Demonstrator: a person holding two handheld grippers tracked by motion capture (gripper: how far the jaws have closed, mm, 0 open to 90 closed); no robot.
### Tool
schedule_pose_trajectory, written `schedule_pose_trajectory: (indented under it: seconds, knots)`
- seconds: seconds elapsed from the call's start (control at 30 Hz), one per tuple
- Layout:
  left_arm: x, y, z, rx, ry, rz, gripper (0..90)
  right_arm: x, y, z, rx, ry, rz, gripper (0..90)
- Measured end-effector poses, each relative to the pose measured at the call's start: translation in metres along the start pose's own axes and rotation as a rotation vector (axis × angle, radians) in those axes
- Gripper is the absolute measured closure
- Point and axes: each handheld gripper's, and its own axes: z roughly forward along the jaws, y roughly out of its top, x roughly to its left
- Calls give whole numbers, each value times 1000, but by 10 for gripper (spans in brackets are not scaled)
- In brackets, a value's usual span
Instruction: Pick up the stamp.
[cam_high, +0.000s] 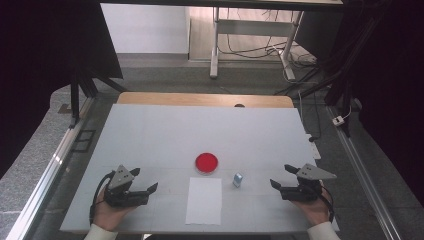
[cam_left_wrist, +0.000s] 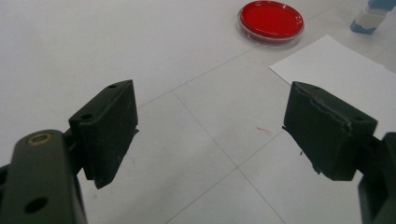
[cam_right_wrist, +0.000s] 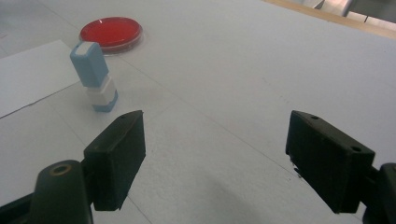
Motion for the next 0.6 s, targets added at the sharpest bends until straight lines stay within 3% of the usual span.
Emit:
schedule_pose_trajectory:
  seconds: [0.3, 0.6]
  knots:
    - [0, 1, 4, 7, 3, 2, 175, 1, -2, -2, 8, -15, -2, 211]
    - [1, 1, 5, 17, 4, 6, 172, 0, -3, 4, 15, 0, 1, 219]
